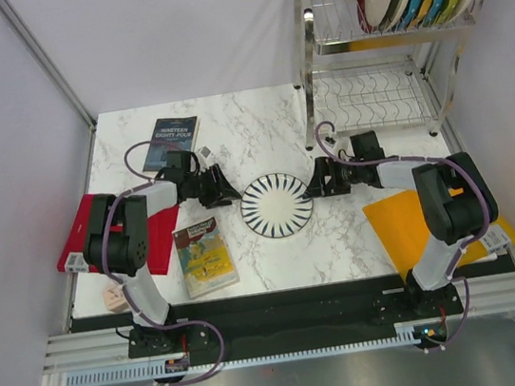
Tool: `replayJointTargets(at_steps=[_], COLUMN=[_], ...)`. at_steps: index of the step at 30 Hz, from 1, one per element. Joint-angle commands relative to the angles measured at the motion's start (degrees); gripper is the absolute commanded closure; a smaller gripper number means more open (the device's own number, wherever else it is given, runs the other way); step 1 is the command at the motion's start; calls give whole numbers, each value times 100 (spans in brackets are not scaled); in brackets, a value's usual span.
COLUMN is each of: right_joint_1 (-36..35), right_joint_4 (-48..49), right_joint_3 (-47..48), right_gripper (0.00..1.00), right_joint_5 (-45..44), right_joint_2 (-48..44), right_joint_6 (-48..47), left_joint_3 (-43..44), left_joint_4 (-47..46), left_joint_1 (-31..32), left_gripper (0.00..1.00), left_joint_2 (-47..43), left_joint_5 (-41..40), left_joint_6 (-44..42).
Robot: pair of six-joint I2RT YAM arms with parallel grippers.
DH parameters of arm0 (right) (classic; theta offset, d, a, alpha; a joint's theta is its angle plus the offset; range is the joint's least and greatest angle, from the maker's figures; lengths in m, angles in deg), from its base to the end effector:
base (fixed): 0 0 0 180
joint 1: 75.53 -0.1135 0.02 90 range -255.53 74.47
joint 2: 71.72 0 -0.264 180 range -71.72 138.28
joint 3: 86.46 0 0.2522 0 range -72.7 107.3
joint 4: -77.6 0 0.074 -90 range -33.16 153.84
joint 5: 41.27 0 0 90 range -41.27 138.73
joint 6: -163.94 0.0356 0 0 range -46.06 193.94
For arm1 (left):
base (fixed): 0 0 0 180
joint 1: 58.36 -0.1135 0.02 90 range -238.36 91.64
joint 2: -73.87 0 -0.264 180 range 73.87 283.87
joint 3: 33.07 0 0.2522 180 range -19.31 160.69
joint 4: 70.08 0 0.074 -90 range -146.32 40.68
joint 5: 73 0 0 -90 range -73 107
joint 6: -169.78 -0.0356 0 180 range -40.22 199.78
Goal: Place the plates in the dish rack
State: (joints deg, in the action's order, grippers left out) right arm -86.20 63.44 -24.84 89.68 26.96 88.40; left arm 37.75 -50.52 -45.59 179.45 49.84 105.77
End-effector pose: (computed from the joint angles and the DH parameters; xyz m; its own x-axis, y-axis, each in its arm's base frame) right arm 0.3144 0.0830 0.1438 -0.8775 0.0266 -0.4789 -0.3347 0.6812 0.6511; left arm 0.3456 -0.0981 0.1396 -0.9286 -0.1670 -0.3312 0.0971 0.7524 -0.6515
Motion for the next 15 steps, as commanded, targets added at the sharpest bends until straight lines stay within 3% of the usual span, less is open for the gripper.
replayJointTargets(at_steps=[1,11,14,15], right_joint_1=[-13,13,-5,-5], right_joint_4=[383,339,339,331], right_joint_3=[101,57,154,171], right_gripper=[11,14,15,16], right_joint_5=[255,519,764,792], right_joint_2=[477,899,1162,1233], right_joint_6=[215,312,312,329], left_joint_3=[192,288,253,236], left_joint_4=[-237,-53,-44,-62], left_joint_1=[14,190,304,313], left_gripper=[49,62,71,78], left_joint_2=[392,736,780,797], left_joint_5=[600,1286,1400,1479], left_joint_6=[370,318,318,318])
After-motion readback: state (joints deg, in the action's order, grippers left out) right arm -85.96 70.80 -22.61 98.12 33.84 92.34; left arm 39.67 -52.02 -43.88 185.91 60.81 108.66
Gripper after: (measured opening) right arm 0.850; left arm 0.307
